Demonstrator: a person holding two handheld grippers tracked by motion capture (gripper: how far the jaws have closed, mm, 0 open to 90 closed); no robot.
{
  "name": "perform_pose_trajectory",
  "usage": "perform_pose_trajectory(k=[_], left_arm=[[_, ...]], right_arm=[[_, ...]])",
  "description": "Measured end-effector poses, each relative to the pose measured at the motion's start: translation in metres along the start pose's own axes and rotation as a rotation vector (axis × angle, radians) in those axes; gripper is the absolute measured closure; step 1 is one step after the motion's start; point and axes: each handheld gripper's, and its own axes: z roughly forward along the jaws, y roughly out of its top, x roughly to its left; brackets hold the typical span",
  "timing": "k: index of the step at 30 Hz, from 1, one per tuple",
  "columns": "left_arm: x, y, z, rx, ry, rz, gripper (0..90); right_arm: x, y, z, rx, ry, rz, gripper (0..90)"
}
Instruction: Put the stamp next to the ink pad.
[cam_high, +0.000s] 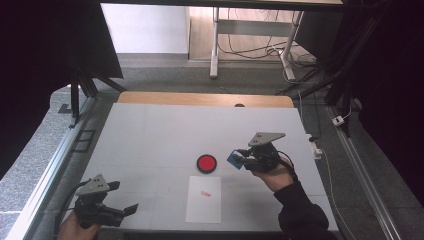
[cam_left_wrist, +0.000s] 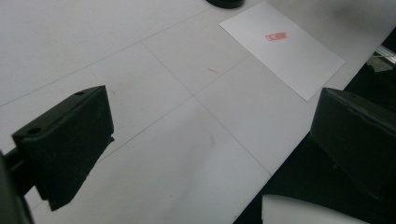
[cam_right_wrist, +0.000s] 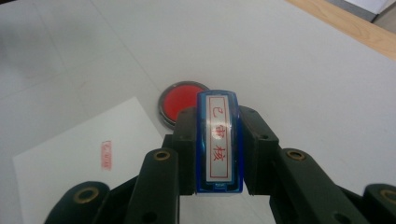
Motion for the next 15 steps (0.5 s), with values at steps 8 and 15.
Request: perform_pose_trajectory(k=[8,15], left_arm=[[0.0,-0.001,-0.001,-0.004,0.0,-0.005,0.0],[0.0,-0.001,-0.002,-0.002,0.004,-0.006,0.0]], right_arm=[[-0.014,-0.008,-0.003,0.015,-0.062,0.028,69.6],[-0.024,-0.017,-0.003,0.044,-0.112,0.048,69.6]])
